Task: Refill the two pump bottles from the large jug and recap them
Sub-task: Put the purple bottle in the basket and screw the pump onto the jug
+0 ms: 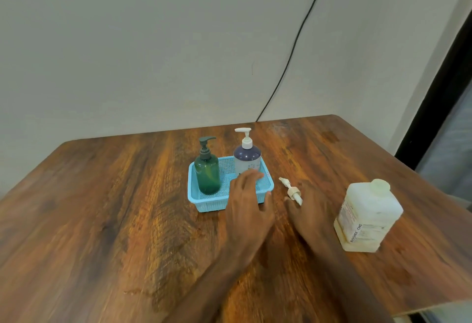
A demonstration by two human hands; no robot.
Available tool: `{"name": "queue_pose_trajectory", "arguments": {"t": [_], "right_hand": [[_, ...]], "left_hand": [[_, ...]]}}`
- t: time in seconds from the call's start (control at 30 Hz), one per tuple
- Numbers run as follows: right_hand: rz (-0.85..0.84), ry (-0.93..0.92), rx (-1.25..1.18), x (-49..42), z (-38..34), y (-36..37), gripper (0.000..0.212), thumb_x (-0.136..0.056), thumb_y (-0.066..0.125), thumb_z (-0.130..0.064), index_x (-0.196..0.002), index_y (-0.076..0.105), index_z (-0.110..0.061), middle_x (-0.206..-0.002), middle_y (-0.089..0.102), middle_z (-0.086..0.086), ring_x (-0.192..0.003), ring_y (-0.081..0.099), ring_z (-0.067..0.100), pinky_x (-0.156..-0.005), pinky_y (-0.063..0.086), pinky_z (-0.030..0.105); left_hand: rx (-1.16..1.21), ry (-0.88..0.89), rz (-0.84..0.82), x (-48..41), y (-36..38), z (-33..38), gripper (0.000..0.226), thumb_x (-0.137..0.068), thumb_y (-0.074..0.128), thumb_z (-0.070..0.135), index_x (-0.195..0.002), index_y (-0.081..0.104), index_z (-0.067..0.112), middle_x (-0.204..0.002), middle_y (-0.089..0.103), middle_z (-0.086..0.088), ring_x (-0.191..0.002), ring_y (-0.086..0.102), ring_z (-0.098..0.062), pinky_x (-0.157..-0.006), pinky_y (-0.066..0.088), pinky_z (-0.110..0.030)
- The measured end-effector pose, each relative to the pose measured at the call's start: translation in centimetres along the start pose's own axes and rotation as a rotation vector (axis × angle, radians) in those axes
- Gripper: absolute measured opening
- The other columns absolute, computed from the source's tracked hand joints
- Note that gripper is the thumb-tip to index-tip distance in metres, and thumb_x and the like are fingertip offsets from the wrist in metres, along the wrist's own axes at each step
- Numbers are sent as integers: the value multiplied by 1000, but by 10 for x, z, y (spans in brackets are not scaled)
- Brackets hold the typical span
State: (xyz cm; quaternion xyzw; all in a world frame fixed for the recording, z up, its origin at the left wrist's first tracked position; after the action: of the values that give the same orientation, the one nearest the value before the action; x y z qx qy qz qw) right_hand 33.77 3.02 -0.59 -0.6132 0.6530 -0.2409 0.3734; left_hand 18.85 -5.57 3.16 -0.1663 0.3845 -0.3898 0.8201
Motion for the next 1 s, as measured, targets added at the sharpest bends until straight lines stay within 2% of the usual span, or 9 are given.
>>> {"name": "queue_pose_trajectory", "arguments": {"t": [0.17,0.27,0.33,0.43,0.5,0.63,0.77,0.87,1.0], "right_hand": [[-43,5,38,-21,-12,0,30,-90,73,-30,-118,65,-24,-119,68,1,-96,61,14,-79,50,23],[-39,-19,36,-14,-13,-6,25,-85,78,-28,-108,68,-27,-114,69,-3,-93,59,11,-76,48,22],[-3,-47,-21,-2,-15,-21,26,-85,79,-31,-108,68,-29,-112,70,-6,-94,61,9,-78,47,23],[71,-87,-155,14,-21,-59,26,-86,79,-36,-108,67,-31,-108,71,-11,-88,64,5,-77,55,26],[125,-101,-241,23,-26,-91,32,-84,81,-35,-112,67,-28,-109,70,-12,-90,65,3,-76,53,19],[221,-150,-346,37,-30,-158,41,-81,83,-35,-119,69,-27,-107,70,-15,-90,65,-4,-78,47,8],[342,-131,-443,49,-21,-217,35,-81,81,-41,-114,74,-30,-101,73,-18,-84,70,-1,-83,60,30],[500,-122,-532,58,-16,-253,25,-82,80,-40,-105,74,-33,-94,73,-20,-82,71,1,-80,61,29],[566,-128,-567,65,-17,-273,36,-83,81,-39,-116,75,-26,-104,76,-8,-87,73,5,-81,63,32]], "left_hand": [[75,27,-56,11,2,2,22,-93,75,23,-114,69,28,-122,66,15,-118,57,-3,-99,49,-21],[71,-30,-160,13,3,-8,17,-91,76,26,-107,73,30,-107,70,19,-100,64,-1,-90,55,-22],[6,-42,-308,16,4,-11,18,-92,77,29,-109,74,30,-101,71,20,-92,64,3,-85,58,-21],[-49,-16,-491,18,8,-5,20,-92,77,31,-111,72,28,-100,69,20,-86,63,4,-79,58,-18],[3,7,-548,16,13,10,29,-90,78,29,-117,70,26,-107,70,16,-94,65,0,-85,58,-21],[55,61,-620,5,32,48,62,-87,81,35,-143,53,27,-138,61,8,-127,59,-13,-104,51,-28],[50,143,-784,1,54,88,94,-81,85,48,-154,27,43,-162,38,11,-146,42,-17,-119,40,-41],[63,257,-868,2,67,116,90,-86,82,49,-154,24,39,-161,38,10,-141,45,-12,-116,34,-29],[151,263,-842,5,75,129,78,-89,80,45,-150,35,31,-153,50,7,-125,51,-7,-104,42,-21]]}}
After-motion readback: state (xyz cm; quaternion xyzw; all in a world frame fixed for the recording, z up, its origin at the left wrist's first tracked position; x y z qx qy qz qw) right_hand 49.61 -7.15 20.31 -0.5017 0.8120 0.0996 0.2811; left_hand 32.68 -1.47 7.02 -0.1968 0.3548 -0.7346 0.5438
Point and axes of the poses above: each hand's wrist, its own x-axis away from the middle knuckle, its own y-axis out of the palm, z = x × y, the point moved 5 cm from there along -x, towards the middle knuckle
